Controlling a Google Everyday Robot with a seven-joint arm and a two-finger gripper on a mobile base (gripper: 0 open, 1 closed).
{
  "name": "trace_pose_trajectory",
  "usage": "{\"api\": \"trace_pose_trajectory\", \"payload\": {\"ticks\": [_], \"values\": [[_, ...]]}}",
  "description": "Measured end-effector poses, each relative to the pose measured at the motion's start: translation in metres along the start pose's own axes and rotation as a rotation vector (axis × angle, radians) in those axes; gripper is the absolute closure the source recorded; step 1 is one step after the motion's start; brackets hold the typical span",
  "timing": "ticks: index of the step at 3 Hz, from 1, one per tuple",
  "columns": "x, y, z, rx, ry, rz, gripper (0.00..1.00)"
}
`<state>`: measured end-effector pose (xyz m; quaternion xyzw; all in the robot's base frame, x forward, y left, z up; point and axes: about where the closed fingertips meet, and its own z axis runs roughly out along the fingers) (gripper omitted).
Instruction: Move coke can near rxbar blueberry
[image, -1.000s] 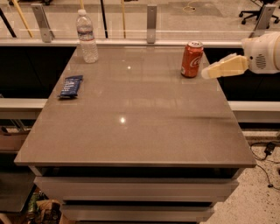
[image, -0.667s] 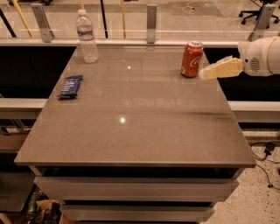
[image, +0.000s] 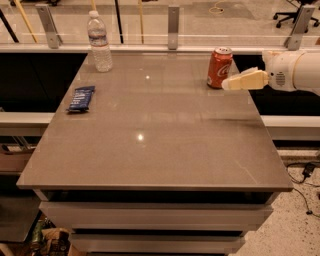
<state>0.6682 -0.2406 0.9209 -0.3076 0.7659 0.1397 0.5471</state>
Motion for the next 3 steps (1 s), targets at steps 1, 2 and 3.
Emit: {"api": "trace_pose_trajectory", "payload": {"ticks": [1,2,3], "values": [[0.000,-0.008,0.019,-0.027,-0.052,-0.019,0.00],[-0.003,-0.015,0.036,-0.052,-0.081,-0.033,0.00],[-0.008,-0.019,0.054,-0.076,-0.092,-0.047,0.00]]}}
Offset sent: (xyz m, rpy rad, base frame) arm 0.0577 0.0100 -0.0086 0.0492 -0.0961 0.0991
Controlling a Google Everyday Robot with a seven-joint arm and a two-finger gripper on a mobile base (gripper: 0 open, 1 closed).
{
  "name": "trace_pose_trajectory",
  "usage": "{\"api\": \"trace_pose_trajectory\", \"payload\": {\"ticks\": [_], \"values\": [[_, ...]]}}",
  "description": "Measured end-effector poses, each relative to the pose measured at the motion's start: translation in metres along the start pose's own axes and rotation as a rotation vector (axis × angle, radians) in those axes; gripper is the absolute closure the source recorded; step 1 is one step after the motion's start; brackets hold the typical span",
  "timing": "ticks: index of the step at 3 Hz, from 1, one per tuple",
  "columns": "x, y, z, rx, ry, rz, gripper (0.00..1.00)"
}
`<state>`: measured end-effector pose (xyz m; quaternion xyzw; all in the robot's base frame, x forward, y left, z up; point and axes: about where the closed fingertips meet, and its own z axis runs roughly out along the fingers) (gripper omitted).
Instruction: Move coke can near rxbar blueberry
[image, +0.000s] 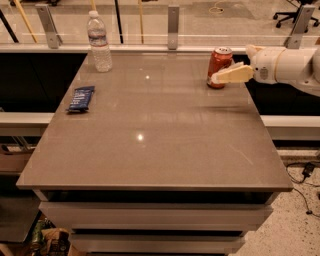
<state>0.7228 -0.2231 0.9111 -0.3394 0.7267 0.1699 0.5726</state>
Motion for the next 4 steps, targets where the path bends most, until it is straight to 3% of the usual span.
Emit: {"api": "trace_pose_trajectory", "payload": {"ticks": [2,3,4], "values": [[-0.002,-0.011,0.037,-0.071,-0.064,0.026,0.00],[0.003,-0.012,0.049,-0.110,-0.098,0.079,0.00],[0.010,-0.013,0.055,-0.113,-0.097,0.120,0.17]]}}
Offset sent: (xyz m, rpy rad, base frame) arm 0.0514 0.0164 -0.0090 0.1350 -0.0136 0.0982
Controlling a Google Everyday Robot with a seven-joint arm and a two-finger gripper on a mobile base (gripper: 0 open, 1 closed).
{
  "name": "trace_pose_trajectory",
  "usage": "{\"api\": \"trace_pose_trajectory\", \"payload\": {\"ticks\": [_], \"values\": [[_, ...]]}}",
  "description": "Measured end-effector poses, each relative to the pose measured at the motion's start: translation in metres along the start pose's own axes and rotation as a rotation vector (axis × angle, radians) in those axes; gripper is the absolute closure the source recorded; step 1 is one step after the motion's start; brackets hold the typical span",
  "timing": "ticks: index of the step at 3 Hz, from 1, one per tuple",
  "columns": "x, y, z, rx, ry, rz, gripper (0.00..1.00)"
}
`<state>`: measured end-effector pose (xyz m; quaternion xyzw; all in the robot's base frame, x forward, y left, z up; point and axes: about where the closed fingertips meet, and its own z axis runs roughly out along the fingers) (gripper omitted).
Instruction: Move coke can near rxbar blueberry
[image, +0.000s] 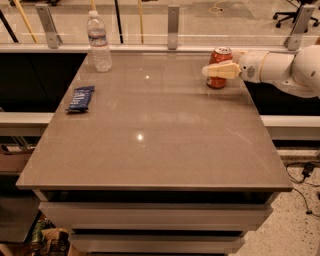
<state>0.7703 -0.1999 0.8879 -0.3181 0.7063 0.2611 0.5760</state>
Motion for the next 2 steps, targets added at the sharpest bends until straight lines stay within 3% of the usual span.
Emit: {"api": "trace_pose_trajectory", "payload": {"ticks": [2], "values": [[0.0006,0.0035,0.0064,-0.010,0.000,0.002,0.64]]}}
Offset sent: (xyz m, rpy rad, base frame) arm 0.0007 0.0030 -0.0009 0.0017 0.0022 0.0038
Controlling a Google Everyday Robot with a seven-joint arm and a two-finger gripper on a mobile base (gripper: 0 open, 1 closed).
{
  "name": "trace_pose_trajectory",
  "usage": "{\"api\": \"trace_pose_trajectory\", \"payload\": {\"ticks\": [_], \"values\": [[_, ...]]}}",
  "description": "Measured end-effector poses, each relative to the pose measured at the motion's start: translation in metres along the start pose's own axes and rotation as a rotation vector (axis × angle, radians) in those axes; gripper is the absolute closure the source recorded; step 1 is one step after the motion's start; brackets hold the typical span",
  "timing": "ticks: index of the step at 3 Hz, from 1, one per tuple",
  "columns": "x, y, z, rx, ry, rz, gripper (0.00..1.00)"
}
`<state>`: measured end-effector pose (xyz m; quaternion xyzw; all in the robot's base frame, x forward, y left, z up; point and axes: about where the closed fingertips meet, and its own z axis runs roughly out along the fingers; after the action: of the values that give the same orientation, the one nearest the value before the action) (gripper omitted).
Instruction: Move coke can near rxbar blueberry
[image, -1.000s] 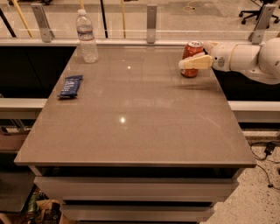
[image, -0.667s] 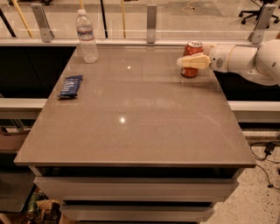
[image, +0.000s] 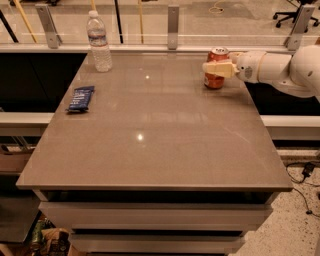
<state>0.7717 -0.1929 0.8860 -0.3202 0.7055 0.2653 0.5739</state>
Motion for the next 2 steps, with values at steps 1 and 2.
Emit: {"api": "trace_pose_trajectory", "payload": {"ticks": [1,2], "values": [[0.0003,0.0017,0.0031,-0.005,0.000,0.001,0.87],[0.0005,0.0034,0.0060,-0.010,0.000,0.001,1.00]]}}
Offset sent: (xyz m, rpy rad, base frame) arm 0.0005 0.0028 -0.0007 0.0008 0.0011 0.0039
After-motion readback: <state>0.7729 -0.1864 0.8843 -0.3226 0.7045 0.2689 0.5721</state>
